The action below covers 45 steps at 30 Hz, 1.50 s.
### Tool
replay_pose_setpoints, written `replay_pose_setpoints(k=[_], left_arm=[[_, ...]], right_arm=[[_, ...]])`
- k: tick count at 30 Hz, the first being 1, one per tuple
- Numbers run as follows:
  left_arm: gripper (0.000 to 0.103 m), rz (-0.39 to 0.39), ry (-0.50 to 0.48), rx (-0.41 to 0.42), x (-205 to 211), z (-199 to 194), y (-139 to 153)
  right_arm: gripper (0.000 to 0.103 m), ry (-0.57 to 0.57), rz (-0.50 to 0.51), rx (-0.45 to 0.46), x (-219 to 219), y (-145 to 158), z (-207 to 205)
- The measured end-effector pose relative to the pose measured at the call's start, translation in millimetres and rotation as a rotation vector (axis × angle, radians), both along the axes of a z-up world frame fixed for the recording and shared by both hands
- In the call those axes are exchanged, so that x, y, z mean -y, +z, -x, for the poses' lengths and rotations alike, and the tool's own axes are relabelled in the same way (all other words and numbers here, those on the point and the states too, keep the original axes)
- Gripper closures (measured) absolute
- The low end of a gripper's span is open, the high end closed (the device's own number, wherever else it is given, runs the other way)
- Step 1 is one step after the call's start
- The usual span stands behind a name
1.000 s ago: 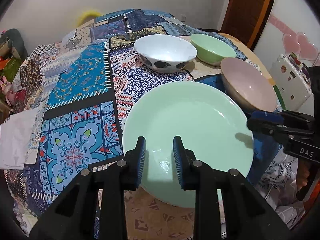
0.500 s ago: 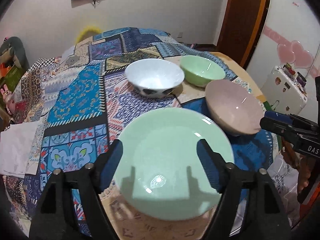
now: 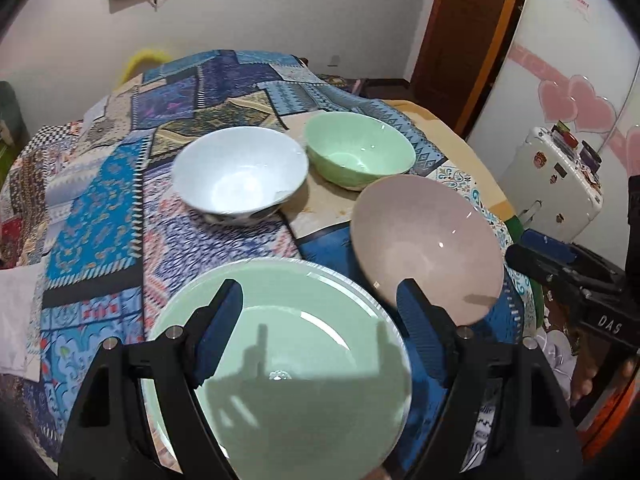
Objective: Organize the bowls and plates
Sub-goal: 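Grasp the pink bowl's rim with the left gripper, then lift the pink bowl with the left gripper and carry it over the plate stack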
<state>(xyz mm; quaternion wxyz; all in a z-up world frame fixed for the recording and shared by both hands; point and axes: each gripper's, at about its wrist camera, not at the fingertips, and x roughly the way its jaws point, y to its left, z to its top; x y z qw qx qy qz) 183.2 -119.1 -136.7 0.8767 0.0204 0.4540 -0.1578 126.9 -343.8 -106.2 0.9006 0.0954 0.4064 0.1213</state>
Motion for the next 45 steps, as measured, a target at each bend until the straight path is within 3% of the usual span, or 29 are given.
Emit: replay_pose_setpoints(k=[15, 19, 24, 27, 30, 35, 45], left_arm=[[0.024, -0.004, -0.05, -0.106, 42, -56, -46], [0.035, -0.007, -0.05, -0.128, 46, -65, -55], [0.048, -0.011, -0.066, -0.141, 52, -68, -61], [0.057, -0.002, -0.089, -0.159, 55, -68, -64], [0.059, 0.007, -0.099, -0.165, 57, -68, -66], [0.075, 0.02, -0.112, -0.183, 59, -65, -68], [0.081, 0.02, -0.092, -0.179, 55, -62, -65]], right_arm=[[0.04, -0.039, -0.085, -0.097, 16, -42, -20], [0.048, -0.031, -0.079, -0.087, 12, -42, -19], [0.066, 0.0, -0.085, -0.109, 7, -47, -23], [0.07, -0.006, -0.073, -0.11, 5, -51, -23], [0.07, -0.011, -0.077, -0.105, 5, -49, -23], [0.072, -0.022, -0.071, -0.102, 5, -48, -23], [0.073, -0.044, -0.086, -0.094, 5, -41, -22]])
